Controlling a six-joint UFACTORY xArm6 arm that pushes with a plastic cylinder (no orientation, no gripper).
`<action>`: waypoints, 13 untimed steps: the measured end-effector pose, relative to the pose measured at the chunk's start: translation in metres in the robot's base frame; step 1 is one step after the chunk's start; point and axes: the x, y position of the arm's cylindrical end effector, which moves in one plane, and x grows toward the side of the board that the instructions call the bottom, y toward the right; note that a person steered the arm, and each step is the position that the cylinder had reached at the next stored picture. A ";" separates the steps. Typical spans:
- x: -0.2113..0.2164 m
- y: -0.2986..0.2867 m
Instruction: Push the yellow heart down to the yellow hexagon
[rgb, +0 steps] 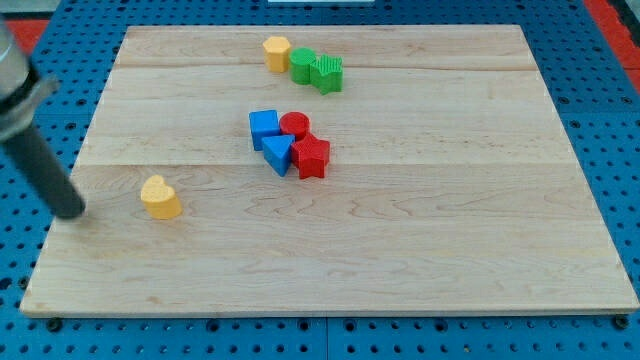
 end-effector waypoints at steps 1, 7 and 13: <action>-0.006 0.061; -0.127 0.087; -0.141 0.025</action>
